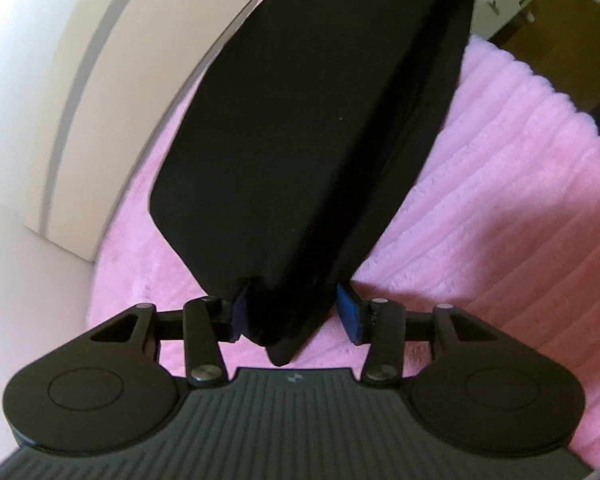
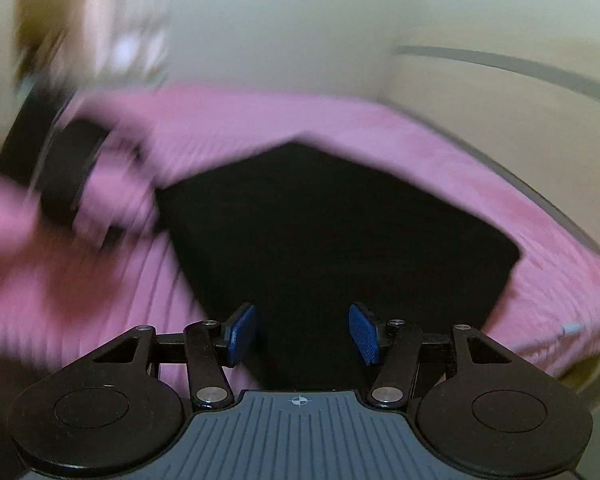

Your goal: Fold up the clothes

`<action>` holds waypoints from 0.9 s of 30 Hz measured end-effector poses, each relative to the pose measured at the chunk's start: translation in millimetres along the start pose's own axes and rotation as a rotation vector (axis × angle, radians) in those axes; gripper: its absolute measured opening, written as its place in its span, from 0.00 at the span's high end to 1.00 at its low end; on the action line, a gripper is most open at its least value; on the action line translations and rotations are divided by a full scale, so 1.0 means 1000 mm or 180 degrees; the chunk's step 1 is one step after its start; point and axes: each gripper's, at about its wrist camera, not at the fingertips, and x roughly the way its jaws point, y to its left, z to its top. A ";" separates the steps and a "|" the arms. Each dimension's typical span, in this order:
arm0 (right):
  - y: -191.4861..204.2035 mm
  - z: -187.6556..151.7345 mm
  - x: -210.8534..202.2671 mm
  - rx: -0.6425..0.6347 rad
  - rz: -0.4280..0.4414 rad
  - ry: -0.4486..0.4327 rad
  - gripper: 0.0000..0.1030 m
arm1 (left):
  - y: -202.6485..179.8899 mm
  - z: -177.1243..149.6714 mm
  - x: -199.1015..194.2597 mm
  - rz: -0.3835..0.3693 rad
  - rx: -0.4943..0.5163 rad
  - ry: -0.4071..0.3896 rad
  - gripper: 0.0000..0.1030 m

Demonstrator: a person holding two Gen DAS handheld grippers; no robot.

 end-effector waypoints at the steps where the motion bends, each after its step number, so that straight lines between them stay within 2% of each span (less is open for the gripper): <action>1: 0.012 -0.006 0.002 -0.0224 0.0017 0.0074 0.46 | 0.001 -0.001 0.001 -0.0024 -0.0019 -0.0004 0.58; 3: 0.036 -0.016 0.006 -0.0678 0.0036 0.0219 0.46 | 0.001 -0.001 0.002 -0.0032 -0.0049 -0.0011 0.58; 7: 0.062 -0.025 0.022 -0.1615 -0.0201 0.0419 0.46 | 0.005 -0.003 -0.004 -0.0018 -0.0180 -0.0062 0.55; 9: 0.062 -0.024 0.026 -0.1781 -0.0241 0.0478 0.46 | 0.003 -0.004 -0.010 0.0017 -0.0166 -0.0111 0.48; 10: 0.059 -0.023 0.029 -0.1836 -0.0245 0.0517 0.57 | 0.000 0.000 -0.012 0.0041 -0.0124 -0.0141 0.42; 11: 0.054 -0.019 0.029 -0.1796 -0.0190 0.0536 0.63 | -0.006 0.002 -0.014 0.0077 -0.0019 -0.0168 0.37; 12: 0.047 -0.014 0.026 -0.1681 -0.0125 0.0555 0.66 | -0.011 0.003 -0.016 0.0112 0.0085 -0.0195 0.37; 13: 0.042 -0.008 0.022 -0.1632 -0.0110 0.0547 0.76 | -0.016 0.004 -0.018 0.0147 0.0189 -0.0222 0.36; 14: 0.038 -0.002 0.017 -0.1581 -0.0098 0.0533 0.80 | -0.020 0.006 -0.019 0.0172 0.0262 -0.0243 0.35; 18: 0.019 0.022 -0.001 -0.1349 -0.0110 0.0380 0.82 | -0.030 0.019 -0.008 0.0316 0.0485 -0.0322 0.32; 21: 0.008 0.033 -0.008 -0.1298 -0.0163 0.0304 0.83 | -0.038 0.034 0.009 0.0569 0.0663 -0.0251 0.32; 22: 0.006 0.034 -0.010 -0.1315 -0.0186 0.0295 0.83 | -0.037 0.037 0.014 0.0614 0.0700 -0.0201 0.35; 24: 0.005 0.031 -0.006 -0.1305 -0.0171 0.0306 0.83 | -0.036 0.045 0.024 0.0700 0.0773 -0.0101 0.47; 26: 0.008 0.021 -0.004 -0.1319 -0.0162 0.0324 0.82 | -0.032 0.047 0.030 0.0583 0.0797 -0.0016 0.65; 27: 0.010 0.017 0.000 -0.1330 -0.0156 0.0320 0.82 | -0.032 0.047 0.030 0.0559 0.0815 -0.0006 0.68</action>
